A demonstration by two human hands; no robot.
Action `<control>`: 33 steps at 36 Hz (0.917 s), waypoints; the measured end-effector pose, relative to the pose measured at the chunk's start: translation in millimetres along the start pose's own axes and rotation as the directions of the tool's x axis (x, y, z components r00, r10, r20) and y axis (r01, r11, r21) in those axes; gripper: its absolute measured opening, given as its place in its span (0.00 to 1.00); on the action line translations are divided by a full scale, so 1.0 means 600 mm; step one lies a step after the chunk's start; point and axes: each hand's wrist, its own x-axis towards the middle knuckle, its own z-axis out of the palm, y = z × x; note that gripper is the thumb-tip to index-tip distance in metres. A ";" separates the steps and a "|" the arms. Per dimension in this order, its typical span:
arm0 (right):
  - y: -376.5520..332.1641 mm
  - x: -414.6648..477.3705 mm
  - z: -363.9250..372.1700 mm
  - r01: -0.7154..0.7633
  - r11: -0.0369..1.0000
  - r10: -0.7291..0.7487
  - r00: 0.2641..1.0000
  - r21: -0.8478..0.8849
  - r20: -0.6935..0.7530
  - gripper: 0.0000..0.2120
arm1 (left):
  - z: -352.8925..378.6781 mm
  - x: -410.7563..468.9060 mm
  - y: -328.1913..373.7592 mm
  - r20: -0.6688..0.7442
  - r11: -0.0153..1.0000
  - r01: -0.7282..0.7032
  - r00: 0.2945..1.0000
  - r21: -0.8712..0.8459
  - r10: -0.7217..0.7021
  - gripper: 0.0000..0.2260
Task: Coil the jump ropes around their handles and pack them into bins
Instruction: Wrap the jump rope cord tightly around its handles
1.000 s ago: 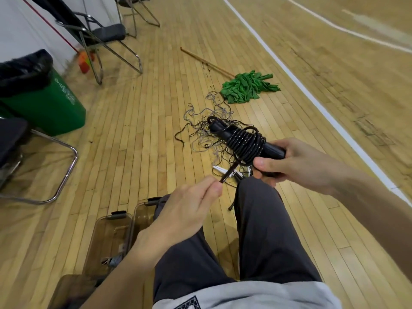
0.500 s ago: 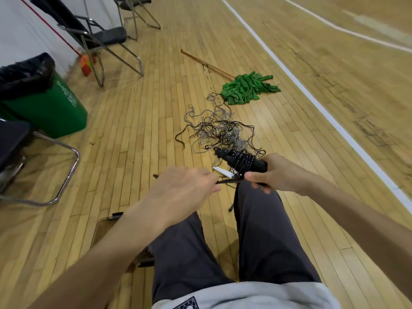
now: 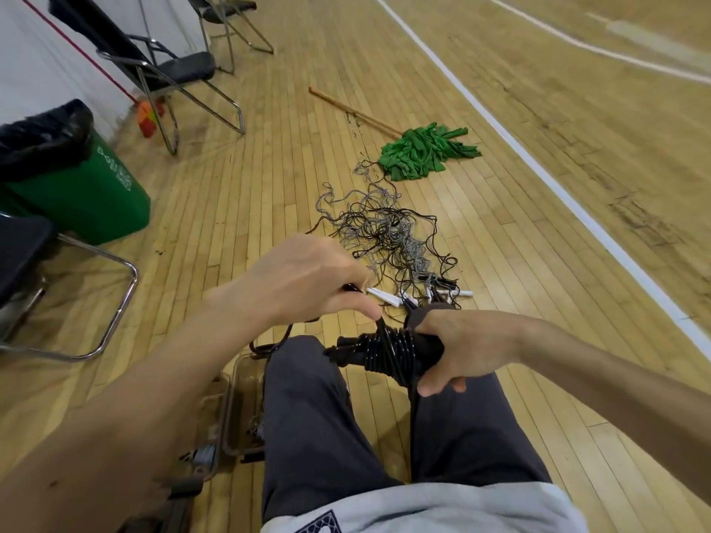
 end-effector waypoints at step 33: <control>-0.046 -0.054 0.036 0.482 0.687 -0.399 0.876 0.544 -0.272 0.10 | 0.174 -0.040 0.004 0.528 0.278 0.623 0.775 -0.731 -0.348 0.14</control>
